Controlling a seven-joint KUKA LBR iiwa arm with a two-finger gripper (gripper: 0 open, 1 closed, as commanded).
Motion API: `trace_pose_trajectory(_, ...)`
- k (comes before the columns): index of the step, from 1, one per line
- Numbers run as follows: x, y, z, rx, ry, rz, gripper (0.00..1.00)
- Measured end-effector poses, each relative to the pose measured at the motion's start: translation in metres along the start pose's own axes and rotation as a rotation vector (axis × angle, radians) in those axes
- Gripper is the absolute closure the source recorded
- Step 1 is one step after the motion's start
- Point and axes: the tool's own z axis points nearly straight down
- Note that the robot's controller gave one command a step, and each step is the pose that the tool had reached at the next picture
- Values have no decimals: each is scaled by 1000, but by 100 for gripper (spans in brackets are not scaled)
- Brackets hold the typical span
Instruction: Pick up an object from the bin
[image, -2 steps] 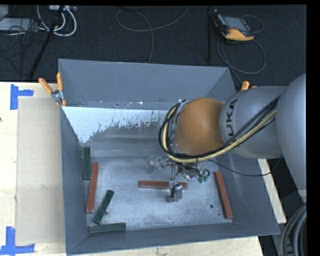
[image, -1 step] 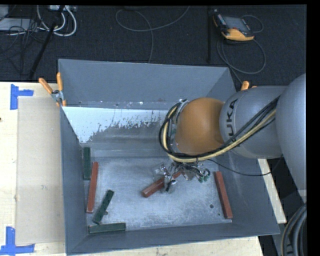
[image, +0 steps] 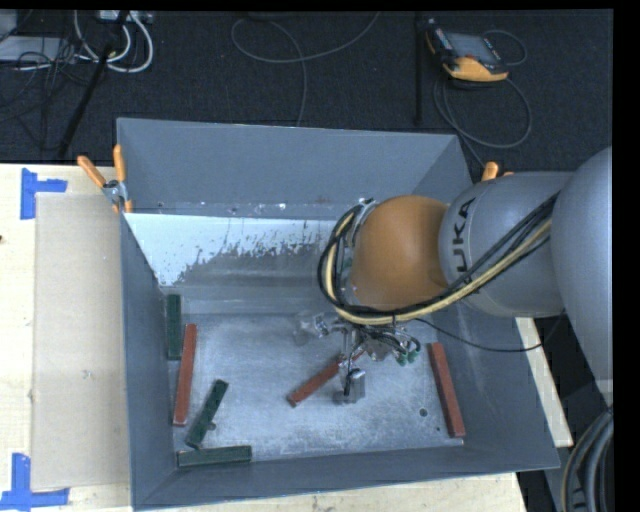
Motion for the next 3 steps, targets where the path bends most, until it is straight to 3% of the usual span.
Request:
trace_pose_trajectory(1,0,0,0,0,0,1,100)
trace_pose_trajectory(2,0,0,0,0,0,1,0)
trace_pose_trajectory(3,-2,30,0,-1,1,-424,0)
